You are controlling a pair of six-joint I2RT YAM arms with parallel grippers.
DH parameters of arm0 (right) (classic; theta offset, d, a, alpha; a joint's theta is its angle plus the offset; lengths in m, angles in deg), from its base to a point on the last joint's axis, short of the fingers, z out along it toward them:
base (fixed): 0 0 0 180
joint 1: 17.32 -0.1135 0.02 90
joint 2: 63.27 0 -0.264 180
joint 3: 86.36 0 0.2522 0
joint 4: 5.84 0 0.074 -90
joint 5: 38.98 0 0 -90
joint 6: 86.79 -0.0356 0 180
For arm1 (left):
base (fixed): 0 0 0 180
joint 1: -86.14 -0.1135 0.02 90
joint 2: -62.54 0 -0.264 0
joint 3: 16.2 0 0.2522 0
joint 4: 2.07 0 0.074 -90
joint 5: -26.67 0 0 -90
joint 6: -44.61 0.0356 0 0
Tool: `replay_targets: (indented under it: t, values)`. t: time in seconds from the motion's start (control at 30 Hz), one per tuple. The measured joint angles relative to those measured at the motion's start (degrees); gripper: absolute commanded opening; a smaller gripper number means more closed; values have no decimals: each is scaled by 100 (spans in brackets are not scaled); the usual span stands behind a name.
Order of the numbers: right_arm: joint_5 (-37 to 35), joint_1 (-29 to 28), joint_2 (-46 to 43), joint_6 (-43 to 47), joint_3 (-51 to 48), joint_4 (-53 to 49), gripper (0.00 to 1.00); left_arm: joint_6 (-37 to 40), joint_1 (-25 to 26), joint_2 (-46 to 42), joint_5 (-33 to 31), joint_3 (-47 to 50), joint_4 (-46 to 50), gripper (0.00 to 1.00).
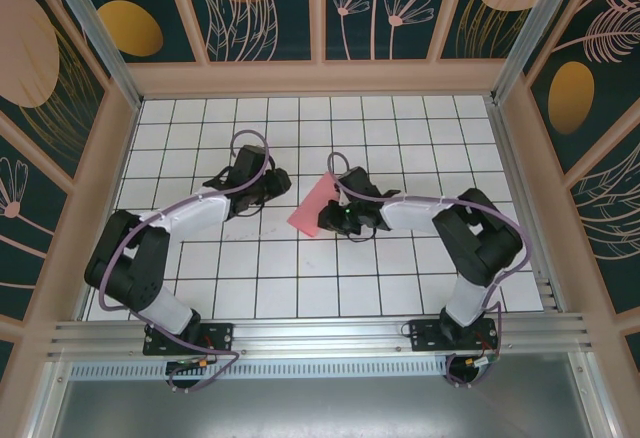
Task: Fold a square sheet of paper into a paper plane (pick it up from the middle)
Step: Rotate the paper at the center of the table, then first fold in half a square sheet of paper at the center of the table.
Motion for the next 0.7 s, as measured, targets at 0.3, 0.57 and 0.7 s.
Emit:
replay_targets:
  t: [0.3, 0.57, 0.7]
  values:
    - [-197, -96, 101, -334, 186, 286, 29, -289, 0, -210, 505, 540, -555, 38]
    - [-354, 444, -1027, -138, -345, 245, 11, -804, 269, -328, 1104, 782, -1224, 21]
    - [-146, 802, -787, -52, -337, 422, 0, -1058, 581, -317, 1123, 785, -1432, 11]
